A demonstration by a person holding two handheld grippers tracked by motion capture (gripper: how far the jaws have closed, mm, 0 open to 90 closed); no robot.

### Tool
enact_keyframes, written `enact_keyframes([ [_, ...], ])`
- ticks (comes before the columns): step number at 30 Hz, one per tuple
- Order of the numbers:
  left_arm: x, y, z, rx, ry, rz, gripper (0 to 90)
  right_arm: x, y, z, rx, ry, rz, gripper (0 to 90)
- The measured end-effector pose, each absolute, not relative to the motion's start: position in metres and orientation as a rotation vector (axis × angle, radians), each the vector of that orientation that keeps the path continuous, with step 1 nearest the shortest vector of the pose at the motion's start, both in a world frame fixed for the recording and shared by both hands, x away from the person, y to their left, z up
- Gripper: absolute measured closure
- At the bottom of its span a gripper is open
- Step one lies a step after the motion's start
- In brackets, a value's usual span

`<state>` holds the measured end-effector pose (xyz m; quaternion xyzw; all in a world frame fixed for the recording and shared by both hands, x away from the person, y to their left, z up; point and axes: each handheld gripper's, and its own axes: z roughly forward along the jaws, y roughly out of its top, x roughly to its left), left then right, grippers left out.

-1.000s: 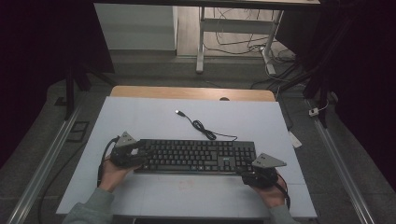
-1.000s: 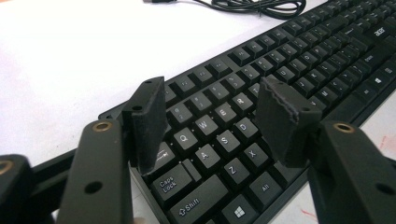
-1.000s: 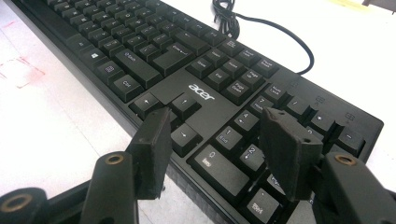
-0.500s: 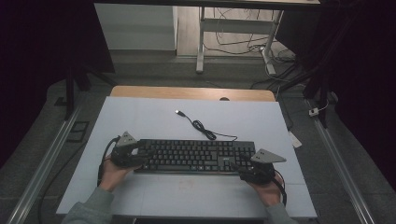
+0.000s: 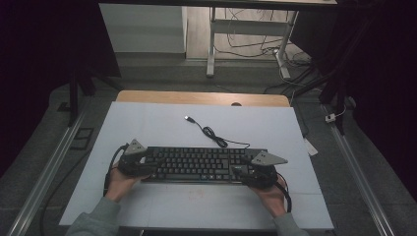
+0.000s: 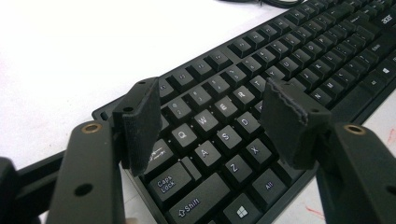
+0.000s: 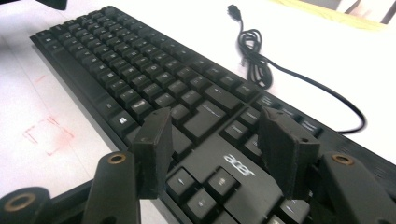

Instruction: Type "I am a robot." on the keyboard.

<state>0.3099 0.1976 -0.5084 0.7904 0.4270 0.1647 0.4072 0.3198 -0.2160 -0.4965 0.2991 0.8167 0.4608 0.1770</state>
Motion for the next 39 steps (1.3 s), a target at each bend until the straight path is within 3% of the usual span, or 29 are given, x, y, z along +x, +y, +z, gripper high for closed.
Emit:
enact_keyframes([
  [7,0.310,0.197,-0.509,2.000,1.074,0.418,37.4,0.324,-0.205,-0.498,0.851,2.353,1.307,54.2],
  [18,0.309,0.195,-0.511,2.014,1.071,0.425,37.2,0.324,-0.191,-0.495,0.758,2.414,1.329,88.8],
  [39,0.310,0.192,-0.513,2.026,1.068,0.422,36.9,0.328,-0.148,-0.499,0.659,2.485,1.318,89.6],
])
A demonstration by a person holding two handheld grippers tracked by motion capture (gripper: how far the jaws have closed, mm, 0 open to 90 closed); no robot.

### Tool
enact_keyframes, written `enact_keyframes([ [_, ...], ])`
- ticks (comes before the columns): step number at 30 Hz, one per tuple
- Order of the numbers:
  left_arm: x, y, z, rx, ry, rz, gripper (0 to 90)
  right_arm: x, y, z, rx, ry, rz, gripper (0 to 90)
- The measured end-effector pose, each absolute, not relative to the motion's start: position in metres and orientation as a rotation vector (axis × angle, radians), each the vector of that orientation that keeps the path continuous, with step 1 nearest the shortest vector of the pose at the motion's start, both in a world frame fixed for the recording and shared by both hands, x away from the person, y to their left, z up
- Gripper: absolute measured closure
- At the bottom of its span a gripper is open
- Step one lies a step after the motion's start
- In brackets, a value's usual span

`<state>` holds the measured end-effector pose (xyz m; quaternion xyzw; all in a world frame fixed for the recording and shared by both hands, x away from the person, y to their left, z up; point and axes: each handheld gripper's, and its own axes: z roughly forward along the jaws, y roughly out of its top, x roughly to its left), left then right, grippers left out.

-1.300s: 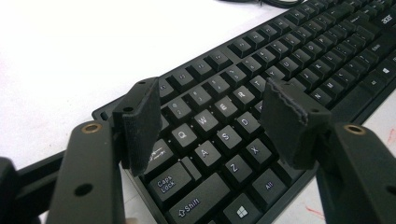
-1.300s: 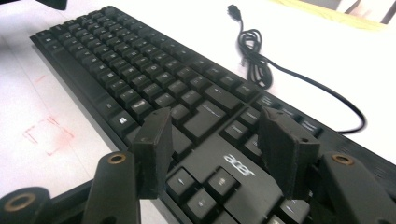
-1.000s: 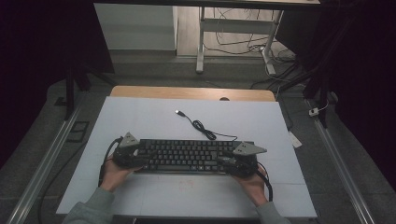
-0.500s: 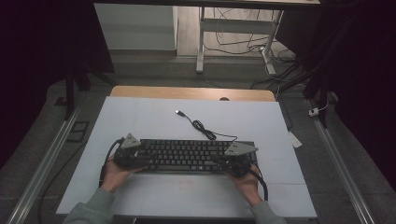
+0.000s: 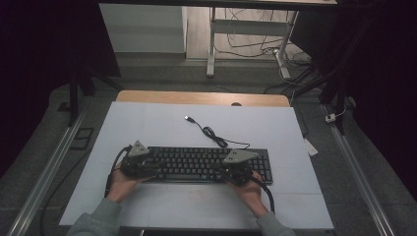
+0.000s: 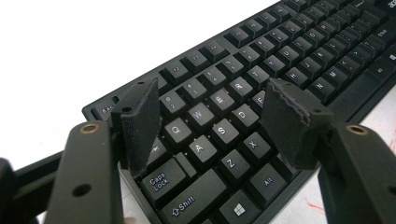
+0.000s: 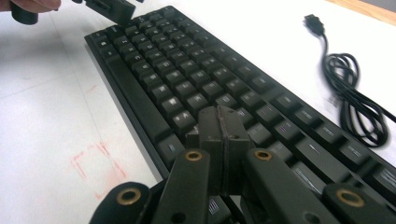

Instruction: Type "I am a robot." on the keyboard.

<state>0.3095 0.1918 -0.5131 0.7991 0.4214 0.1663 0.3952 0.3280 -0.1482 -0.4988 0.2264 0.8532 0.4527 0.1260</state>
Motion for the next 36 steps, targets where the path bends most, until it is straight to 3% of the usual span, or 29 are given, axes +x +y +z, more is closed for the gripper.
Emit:
enact_keyframes([
  [18,0.309,0.189,-0.515,2.048,1.060,0.422,36.1,0.332,-0.102,-0.505,0.621,2.583,1.283,89.6],
  [36,0.309,0.188,-0.517,2.059,1.063,0.424,35.2,0.339,-0.085,-0.516,0.638,2.616,1.210,89.6],
])
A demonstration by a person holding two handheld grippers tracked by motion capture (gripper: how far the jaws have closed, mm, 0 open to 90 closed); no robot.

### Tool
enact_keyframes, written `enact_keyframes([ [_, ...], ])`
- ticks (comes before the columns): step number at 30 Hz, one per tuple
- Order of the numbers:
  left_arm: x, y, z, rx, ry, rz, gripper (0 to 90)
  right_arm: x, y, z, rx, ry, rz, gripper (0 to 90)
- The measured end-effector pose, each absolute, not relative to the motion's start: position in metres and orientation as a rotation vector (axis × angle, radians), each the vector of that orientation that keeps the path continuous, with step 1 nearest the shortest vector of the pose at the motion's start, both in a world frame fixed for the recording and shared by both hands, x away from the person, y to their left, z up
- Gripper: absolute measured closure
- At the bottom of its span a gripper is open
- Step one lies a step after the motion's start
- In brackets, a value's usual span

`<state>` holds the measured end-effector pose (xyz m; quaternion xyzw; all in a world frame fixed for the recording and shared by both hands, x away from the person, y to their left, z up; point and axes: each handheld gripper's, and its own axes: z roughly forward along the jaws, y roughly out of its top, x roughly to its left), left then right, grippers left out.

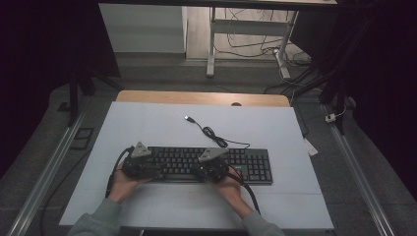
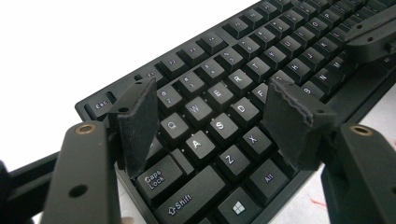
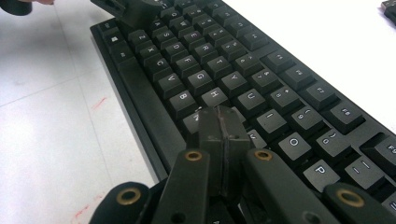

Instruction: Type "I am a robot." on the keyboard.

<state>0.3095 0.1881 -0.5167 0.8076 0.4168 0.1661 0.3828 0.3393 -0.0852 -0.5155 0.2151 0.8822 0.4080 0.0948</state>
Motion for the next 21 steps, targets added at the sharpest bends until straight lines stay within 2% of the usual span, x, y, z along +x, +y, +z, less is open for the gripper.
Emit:
enact_keyframes([
  [21,0.3091,0.1882,-0.5171,2.066,1.068,0.429,34.5,0.3411,-0.0803,-0.5191,0.643,2.624,1.172,89.7],
])
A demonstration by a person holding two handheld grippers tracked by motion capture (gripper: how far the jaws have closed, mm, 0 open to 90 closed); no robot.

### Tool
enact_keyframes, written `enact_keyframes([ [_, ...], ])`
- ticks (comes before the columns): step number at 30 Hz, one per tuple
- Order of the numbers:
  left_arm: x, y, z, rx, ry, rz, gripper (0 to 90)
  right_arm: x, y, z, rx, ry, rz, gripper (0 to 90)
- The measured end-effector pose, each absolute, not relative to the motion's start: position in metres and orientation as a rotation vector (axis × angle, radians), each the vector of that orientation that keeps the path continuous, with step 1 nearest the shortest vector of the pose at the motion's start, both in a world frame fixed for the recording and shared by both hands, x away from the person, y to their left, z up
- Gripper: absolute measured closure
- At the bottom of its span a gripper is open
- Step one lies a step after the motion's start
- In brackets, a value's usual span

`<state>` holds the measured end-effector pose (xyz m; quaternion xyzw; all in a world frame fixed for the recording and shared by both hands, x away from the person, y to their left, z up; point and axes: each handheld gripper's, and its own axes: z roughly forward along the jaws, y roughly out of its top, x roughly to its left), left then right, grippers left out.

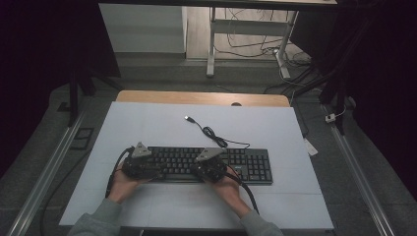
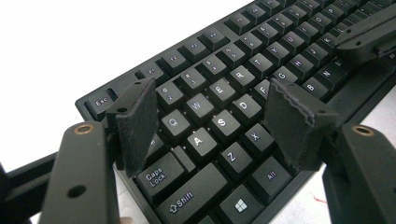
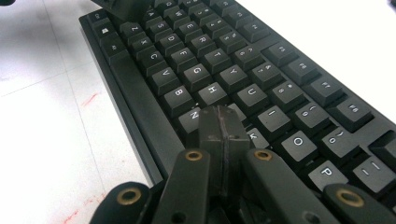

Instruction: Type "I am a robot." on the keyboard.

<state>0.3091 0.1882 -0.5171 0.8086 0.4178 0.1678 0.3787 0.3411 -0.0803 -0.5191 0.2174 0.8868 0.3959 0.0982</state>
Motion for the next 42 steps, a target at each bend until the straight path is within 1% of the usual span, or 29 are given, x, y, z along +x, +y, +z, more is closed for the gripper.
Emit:
enact_keyframes([
  [10,0.309,0.191,-0.516,2.051,1.072,0.432,34.4,0.339,-0.094,-0.508,0.646,2.550,1.253,89.4],
  [13,0.309,0.191,-0.516,2.054,1.070,0.430,34.4,0.337,-0.102,-0.505,0.655,2.515,1.265,77.9],
  [17,0.308,0.191,-0.516,2.051,1.067,0.428,34.4,0.331,-0.115,-0.502,0.679,2.474,1.276,66.1],
  [20,0.308,0.190,-0.517,2.059,1.062,0.424,34.5,0.328,-0.131,-0.502,0.711,2.447,1.280,59.7],
  [24,0.309,0.189,-0.517,2.062,1.058,0.423,34.4,0.325,-0.156,-0.503,0.772,2.419,1.272,54.1],
  [31,0.308,0.189,-0.516,2.060,1.058,0.425,34.4,0.315,-0.200,-0.501,0.826,2.366,1.284,49.9],
  [42,0.308,0.189,-0.516,2.060,1.064,0.427,34.6,0.297,-0.259,-0.500,0.895,2.290,1.284,49.3],
])
